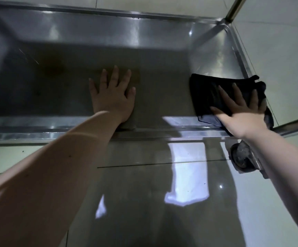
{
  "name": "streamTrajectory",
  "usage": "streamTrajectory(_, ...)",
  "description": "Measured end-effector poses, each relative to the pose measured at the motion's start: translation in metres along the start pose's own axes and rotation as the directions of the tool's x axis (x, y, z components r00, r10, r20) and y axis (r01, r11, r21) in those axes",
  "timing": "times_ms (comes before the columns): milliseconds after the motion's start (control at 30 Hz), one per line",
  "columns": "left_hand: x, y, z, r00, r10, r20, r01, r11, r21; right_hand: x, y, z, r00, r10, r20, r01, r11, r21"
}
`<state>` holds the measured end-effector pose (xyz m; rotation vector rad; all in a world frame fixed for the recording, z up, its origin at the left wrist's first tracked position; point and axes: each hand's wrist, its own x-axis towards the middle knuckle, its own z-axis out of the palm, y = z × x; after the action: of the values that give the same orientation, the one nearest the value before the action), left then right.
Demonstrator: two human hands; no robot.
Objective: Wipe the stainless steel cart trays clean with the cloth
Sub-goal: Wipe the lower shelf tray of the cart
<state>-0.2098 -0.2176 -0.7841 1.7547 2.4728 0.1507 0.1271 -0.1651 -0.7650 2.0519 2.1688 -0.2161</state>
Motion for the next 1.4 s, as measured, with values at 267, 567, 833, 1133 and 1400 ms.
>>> streamTrajectory(267, 0.001, 0.0, -0.005, 0.999, -0.004, 0.032, 0.007, 0.997, -0.076, -0.05, -0.151, 0.019, 0.96, -0.272, -0.066, 0.273, 0.962, 0.001)
streamTrajectory(567, -0.02, 0.019, -0.048, 0.986, 0.11, -0.125, -0.146, 0.932, -0.332, -0.02, -0.134, -0.007, 0.979, -0.183, -0.084, 0.194, 0.971, 0.138)
streamTrajectory(833, -0.067, 0.066, -0.018, 0.935, 0.352, 0.031, -0.351, 0.936, -0.038, 0.011, -0.112, -0.012, 0.927, -0.213, -0.309, 0.313, 0.893, 0.324)
streamTrajectory(1133, -0.045, 0.099, 0.007, 0.983, 0.141, 0.115, -0.148, 0.987, 0.055, 0.015, -0.104, 0.001, 0.961, -0.083, -0.262, 0.205, 0.852, 0.482)
streamTrajectory(1400, -0.004, 0.027, -0.004, 0.992, 0.094, 0.085, -0.098, 0.994, 0.051, 0.005, -0.102, 0.008, 0.97, -0.232, -0.07, 0.243, 0.932, 0.27)
